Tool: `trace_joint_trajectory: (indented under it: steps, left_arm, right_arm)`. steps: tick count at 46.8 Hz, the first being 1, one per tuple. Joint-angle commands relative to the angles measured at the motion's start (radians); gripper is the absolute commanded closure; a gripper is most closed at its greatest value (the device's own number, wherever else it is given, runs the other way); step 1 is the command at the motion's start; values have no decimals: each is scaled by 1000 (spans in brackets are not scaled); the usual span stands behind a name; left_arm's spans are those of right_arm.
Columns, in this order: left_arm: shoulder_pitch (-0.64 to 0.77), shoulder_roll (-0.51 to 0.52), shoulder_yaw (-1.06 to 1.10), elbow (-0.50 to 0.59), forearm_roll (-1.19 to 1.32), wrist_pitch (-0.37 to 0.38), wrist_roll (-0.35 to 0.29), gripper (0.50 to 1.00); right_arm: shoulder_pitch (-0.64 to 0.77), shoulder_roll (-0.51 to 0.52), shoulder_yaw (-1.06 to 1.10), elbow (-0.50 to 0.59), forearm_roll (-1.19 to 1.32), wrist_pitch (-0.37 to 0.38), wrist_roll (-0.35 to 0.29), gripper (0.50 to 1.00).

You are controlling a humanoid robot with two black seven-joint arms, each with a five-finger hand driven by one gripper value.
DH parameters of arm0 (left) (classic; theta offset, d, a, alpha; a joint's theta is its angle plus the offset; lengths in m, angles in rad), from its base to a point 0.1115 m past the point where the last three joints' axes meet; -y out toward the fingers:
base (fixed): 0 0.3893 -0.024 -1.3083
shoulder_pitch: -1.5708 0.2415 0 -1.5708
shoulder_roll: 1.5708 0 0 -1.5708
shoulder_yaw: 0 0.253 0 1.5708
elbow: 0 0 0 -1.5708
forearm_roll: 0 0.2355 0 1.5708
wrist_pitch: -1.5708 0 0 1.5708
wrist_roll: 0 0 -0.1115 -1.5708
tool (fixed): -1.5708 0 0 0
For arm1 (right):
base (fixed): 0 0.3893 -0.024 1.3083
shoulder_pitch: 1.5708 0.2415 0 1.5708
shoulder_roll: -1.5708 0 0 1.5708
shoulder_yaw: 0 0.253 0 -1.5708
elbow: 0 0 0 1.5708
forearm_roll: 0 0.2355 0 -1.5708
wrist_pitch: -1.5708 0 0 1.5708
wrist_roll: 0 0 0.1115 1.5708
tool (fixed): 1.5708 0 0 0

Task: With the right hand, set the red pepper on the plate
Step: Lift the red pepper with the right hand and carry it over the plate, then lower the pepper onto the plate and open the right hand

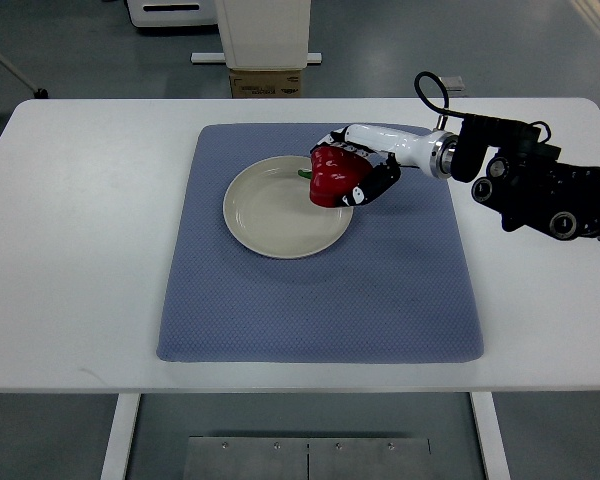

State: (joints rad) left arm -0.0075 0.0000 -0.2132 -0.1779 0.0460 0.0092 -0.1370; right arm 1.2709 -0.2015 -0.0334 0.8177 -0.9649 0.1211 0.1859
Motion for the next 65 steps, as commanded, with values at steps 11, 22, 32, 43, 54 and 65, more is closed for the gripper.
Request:
trace_joint_trajectory:
  steps: [11,22,32,43,54,65]
  left_arm:
    - [0,0,0,0,0,0,0,500]
    - [0,0,0,0,0,0,-1,500]
    - [0,0,0,0,0,0,0,500]
    - [0,0,0,0,0,0,-1,500]
    - [0,0,0,0,0,0,0,500]
    - [0,0,0,0,0,0,0,500]
  right_arm:
    - [1,158,1,-94,52,-3,-45,1000]
    - [-2,202,7,-106,123,-38,-102,1000]
    - [-30,202,40,-106,160,-75,-146,1000]
    - [-56,202,55,-106,160,-77,-166,1000]
    - [-70,202,55,-106,158,-87,-164,1000]
    - [-82,202,55,-104,158,-120,-155,706]
